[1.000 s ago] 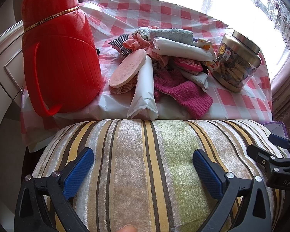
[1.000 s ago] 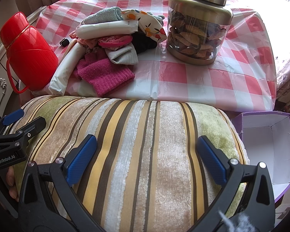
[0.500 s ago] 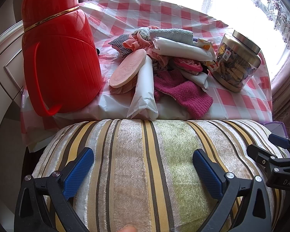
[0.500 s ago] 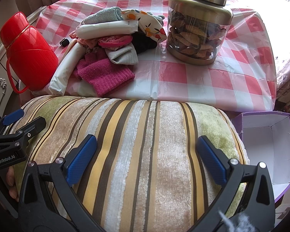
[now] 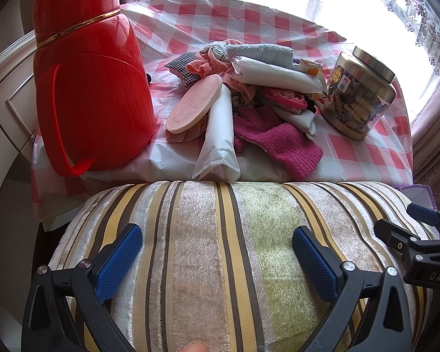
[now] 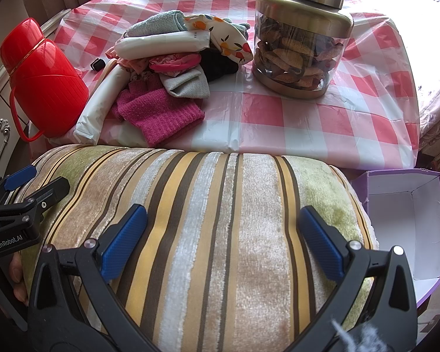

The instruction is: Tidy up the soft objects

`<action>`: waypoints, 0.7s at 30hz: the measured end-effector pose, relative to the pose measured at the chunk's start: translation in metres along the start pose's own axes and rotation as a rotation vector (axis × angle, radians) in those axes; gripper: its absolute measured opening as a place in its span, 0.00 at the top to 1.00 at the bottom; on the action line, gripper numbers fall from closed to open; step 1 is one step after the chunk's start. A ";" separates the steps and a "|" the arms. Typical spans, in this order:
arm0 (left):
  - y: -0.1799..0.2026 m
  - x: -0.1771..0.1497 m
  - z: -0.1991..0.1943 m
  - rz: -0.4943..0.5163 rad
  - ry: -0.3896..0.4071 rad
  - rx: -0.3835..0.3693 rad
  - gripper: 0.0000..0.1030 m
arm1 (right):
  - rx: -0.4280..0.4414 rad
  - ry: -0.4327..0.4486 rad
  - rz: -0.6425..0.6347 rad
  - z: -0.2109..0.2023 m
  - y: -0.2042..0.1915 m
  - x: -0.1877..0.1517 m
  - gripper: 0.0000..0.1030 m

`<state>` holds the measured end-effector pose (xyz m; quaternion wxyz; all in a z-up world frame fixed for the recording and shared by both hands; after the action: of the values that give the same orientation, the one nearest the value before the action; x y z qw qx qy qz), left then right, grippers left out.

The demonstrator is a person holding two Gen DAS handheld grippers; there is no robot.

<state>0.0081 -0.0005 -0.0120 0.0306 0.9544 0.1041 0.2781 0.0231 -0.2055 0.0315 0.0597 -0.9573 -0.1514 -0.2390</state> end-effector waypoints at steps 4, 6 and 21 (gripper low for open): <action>0.000 0.000 0.000 0.000 0.000 0.000 0.00 | 0.000 0.000 0.000 0.000 0.000 0.000 0.00; 0.000 0.000 0.000 0.000 0.000 -0.001 0.00 | 0.000 0.000 0.001 0.000 0.000 0.000 0.00; -0.007 0.011 -0.007 -0.060 -0.002 -0.048 0.00 | -0.029 -0.002 -0.030 0.004 -0.004 0.004 0.00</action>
<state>0.0119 0.0084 -0.0014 0.0618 0.9501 0.1260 0.2787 0.0268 -0.1997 0.0298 0.0421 -0.9560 -0.1621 -0.2410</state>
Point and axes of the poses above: each gripper's, at about its wrist camera, not at the fingertips, and z roughly the way its jaws point, y to its right, x to its top, the point moved 1 cm from there along z, roughly the way its jaws point, and after that the axes turned 2 degrees about -z, right-handed, at the moved point
